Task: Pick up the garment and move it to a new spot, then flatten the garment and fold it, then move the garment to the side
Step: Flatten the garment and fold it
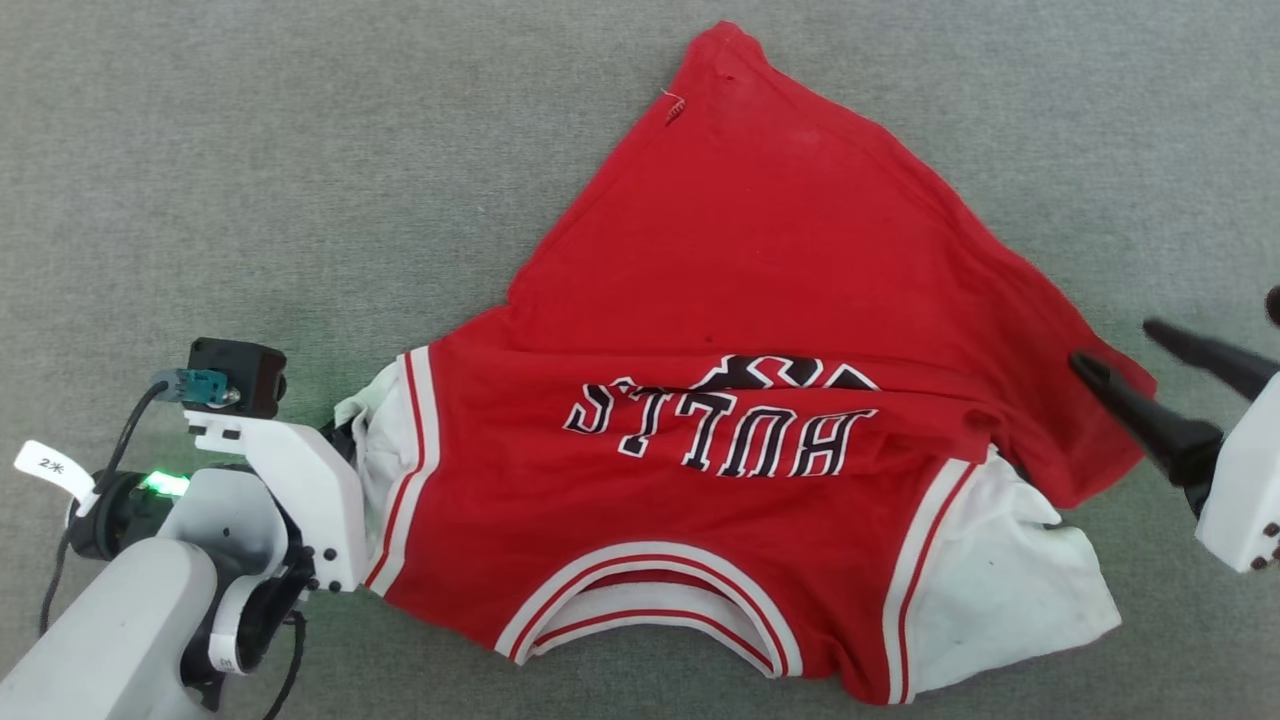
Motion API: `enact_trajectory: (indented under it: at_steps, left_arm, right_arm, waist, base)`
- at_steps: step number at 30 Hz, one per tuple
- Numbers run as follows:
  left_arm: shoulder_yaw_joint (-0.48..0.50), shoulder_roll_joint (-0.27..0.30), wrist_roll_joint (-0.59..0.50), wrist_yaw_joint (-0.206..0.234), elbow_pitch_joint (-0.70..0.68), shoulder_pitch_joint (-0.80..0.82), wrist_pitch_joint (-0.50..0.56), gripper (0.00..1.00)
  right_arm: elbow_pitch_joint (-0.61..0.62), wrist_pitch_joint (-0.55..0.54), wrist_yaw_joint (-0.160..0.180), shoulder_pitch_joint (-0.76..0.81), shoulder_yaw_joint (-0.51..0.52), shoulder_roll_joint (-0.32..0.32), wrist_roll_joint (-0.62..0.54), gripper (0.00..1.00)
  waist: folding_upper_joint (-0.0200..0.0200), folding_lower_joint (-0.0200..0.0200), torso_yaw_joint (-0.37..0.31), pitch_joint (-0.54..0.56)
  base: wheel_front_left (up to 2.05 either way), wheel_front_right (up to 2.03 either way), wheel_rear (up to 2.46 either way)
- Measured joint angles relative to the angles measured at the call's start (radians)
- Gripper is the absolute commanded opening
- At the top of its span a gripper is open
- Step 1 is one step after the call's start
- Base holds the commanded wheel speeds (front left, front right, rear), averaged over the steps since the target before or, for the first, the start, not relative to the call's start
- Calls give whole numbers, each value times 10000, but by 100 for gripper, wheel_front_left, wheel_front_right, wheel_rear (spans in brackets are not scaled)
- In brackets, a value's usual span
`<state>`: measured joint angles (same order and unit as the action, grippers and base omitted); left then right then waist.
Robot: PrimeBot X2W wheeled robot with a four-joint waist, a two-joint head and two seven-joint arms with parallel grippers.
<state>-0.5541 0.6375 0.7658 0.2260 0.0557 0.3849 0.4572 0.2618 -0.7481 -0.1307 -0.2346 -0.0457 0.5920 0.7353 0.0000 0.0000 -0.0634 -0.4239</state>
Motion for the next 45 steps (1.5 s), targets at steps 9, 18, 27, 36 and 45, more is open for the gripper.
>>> enact_trajectory:
  at_steps: [9, 18, 27, 36, 45]
  left_arm:
    - [-263, -412, -6, -115, 105, 297, -90, 0]
    - [-740, -1162, -144, -571, 545, 971, -268, 0]
    - [-1166, -2090, -184, -1221, 1244, 1693, -631, 0]
    - [-1434, -2815, -169, -1781, 1994, 2268, -1030, 0]
    - [-1494, -3104, -58, -2098, 2587, 2443, -1327, 0]
  right_arm:
    - [184, 625, 0, -1631, -585, -293, -688, 100]
    - [-2623, 1308, 0, -4833, -2604, -84, -587, 100]
    - [-6236, 1576, 0, -7649, -4694, 40, -213, 100]
    - [-8974, 556, 0, -9353, -6569, -96, 646, 100]
    - [-9618, -1384, 44, -10286, -8071, 65, 1595, 24]
  waist:
    - [1, 0, 568, -43]
    - [0, 0, 1530, -285]
    - [0, 0, 2723, -663]
    - [0, 0, 3778, -1079]
    - [1, 0, 4075, -1225]
  base:
    - [0, 0, 0]
    - [0, 0, 0]
    - [0, 0, 0]
    - [0, 0, 0]
    - [0, 0, 0]
